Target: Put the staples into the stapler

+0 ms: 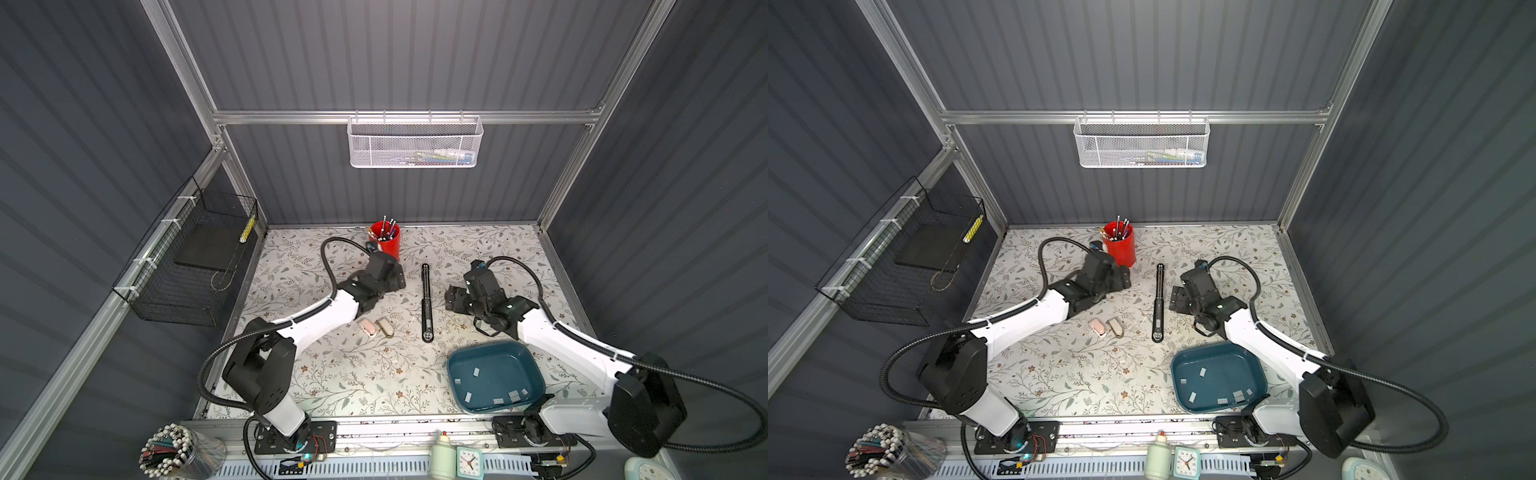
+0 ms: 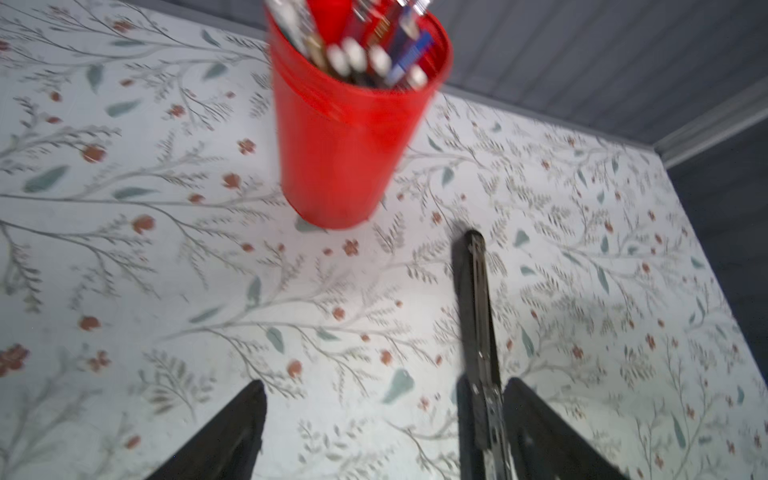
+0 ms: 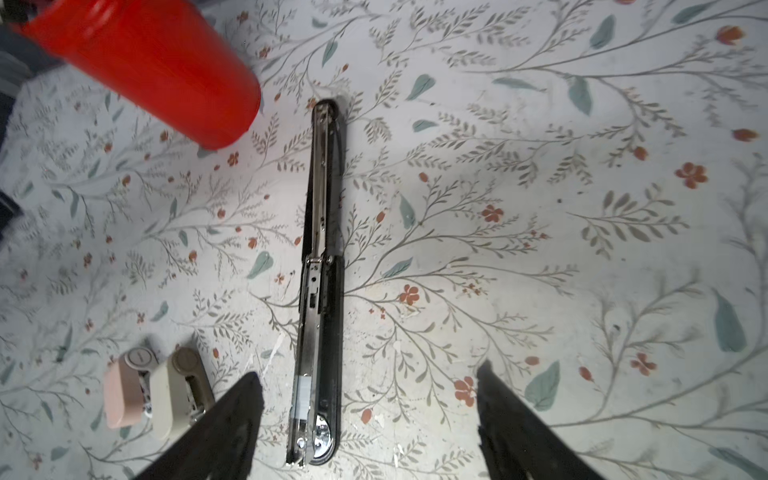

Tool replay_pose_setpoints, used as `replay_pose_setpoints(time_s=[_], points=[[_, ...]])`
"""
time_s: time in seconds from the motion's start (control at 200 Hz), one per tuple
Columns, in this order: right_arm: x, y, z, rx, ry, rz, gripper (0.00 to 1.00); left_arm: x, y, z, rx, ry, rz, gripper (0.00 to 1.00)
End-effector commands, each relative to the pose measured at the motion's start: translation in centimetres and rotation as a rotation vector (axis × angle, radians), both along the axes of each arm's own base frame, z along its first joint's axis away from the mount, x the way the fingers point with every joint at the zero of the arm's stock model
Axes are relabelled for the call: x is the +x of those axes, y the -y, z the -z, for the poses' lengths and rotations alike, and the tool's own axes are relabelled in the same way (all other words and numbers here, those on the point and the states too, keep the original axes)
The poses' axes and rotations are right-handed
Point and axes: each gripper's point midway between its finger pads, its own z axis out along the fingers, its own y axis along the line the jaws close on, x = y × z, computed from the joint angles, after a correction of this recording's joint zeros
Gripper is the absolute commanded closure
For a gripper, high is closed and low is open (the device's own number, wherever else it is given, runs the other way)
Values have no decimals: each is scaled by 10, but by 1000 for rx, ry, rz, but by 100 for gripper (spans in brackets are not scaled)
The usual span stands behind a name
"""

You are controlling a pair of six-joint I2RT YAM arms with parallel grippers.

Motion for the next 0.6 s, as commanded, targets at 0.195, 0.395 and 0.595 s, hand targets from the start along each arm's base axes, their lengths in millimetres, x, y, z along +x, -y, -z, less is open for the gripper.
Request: replay_pose_setpoints(time_s=[0.195, 0.395, 0.595], points=[[-28, -50, 50, -156, -111, -246, 25, 11, 37, 24, -26, -69, 233, 12], [-28, -58, 68, -215, -146, -293, 34, 18, 49, 37, -87, -92, 272, 13], [-30, -70, 81, -216, -180, -347, 46, 24, 55, 49, -143, -126, 286, 14]])
